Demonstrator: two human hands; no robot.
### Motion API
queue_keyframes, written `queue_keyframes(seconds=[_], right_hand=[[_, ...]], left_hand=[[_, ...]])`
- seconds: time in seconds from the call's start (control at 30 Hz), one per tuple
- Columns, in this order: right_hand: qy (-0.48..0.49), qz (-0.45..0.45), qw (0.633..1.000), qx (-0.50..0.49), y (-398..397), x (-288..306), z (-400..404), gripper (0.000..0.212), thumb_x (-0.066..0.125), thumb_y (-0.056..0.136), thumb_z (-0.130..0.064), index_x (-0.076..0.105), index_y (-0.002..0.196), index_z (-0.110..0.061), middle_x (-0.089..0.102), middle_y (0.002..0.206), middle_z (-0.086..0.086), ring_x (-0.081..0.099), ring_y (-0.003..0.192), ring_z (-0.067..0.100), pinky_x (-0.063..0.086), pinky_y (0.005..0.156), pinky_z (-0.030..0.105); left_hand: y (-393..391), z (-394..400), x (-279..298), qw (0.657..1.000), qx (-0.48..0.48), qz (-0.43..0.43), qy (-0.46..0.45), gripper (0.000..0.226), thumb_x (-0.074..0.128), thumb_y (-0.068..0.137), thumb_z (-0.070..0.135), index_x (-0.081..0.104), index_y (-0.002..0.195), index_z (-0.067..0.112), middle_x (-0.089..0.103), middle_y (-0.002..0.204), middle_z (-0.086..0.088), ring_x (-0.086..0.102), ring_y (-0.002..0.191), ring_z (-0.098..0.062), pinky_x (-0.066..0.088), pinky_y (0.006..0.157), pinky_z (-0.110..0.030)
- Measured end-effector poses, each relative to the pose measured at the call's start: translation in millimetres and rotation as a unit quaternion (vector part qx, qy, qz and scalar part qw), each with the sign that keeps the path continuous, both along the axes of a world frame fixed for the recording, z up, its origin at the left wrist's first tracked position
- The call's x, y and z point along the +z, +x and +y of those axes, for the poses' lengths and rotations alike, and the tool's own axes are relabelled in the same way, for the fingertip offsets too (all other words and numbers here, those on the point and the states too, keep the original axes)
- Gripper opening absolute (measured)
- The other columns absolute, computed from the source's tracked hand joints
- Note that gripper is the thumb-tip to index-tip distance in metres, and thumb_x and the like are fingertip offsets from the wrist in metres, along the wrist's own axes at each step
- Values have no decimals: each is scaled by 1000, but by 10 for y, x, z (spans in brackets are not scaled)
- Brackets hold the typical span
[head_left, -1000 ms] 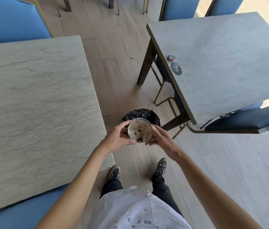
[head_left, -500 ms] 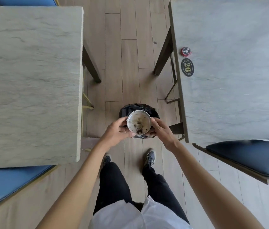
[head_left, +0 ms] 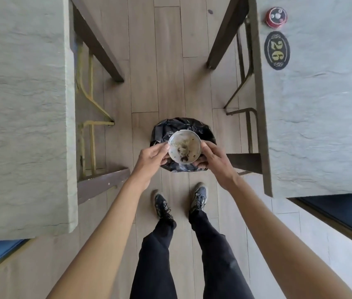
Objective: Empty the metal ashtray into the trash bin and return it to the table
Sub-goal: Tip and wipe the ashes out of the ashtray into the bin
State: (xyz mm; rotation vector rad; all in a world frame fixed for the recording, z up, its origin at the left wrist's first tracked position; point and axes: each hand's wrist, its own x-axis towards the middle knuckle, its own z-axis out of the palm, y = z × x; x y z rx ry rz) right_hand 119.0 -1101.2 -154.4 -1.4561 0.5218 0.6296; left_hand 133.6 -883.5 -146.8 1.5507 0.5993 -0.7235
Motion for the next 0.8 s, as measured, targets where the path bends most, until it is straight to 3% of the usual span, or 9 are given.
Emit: queue_keyframes(seconds=[0.23, 0.37, 0.6, 0.8], right_hand=[[-35, 11, 999, -21, 102, -1108, 61, 34, 48, 109, -38, 69, 130, -21, 73, 86, 10, 67, 71, 15, 56, 64, 27], [-49, 22, 998, -17, 129, -1819, 50, 33, 46, 110, -33, 69, 131, -23, 71, 74, -4, 62, 68, 10, 53, 61, 22], [-73, -1, 997, -7, 215, -2773, -165, 32, 46, 110, -27, 68, 133, -26, 72, 91, 5, 64, 81, 18, 56, 75, 30], [-76, -19, 997, -10, 279, -3244, -278, 32, 47, 110, -24, 65, 137, -23, 76, 109, 17, 70, 92, 22, 63, 81, 29]], left_hand=[[55, 61, -1166, 999, -25, 22, -1, 36, 62, 101, 25, 64, 135, 15, 76, 100, 12, 71, 83, 8, 49, 83, -22], [90, 25, -1854, 999, -37, 27, 5, 36, 61, 101, 25, 63, 137, 18, 75, 116, 4, 71, 87, 3, 47, 76, -20], [230, -159, -2791, 997, -79, 6, 15, 39, 59, 102, 26, 60, 140, 18, 72, 122, 2, 71, 92, 2, 45, 71, -14], [300, -253, -3252, 993, -106, -45, 23, 38, 57, 103, 23, 59, 142, 19, 71, 126, 1, 72, 84, 9, 50, 67, -4]])
